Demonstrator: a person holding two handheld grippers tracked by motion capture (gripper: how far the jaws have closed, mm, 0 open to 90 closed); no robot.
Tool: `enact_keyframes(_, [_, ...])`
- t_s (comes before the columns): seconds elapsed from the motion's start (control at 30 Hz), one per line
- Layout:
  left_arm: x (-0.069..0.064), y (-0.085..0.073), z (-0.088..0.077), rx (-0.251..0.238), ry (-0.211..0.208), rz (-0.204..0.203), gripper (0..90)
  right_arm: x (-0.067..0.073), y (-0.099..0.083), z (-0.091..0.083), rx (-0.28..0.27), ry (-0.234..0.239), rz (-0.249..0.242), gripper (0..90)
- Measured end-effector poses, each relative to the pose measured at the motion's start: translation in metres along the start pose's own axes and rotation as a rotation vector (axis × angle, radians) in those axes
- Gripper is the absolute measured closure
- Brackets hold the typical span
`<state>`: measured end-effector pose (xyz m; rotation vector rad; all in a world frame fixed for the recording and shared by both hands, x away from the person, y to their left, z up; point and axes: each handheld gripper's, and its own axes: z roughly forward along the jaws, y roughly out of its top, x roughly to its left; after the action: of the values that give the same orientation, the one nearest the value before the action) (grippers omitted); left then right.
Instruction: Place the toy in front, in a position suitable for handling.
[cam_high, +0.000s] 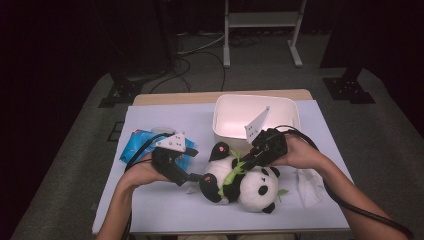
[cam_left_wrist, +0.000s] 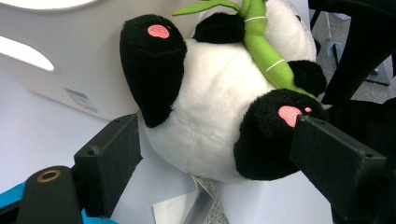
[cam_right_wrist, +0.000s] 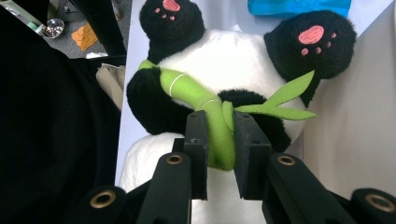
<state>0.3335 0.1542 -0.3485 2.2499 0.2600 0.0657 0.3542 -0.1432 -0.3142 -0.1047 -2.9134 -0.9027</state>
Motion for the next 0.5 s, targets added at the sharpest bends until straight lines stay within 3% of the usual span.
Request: enact_keyframes(0.5, [0.0034, -0.0035, -0.0031, -0.006, 0.019, -0.012, 15.5, 0.0037, 0.0036, -0.0088, -0.012, 0.007, -0.022, 77.3])
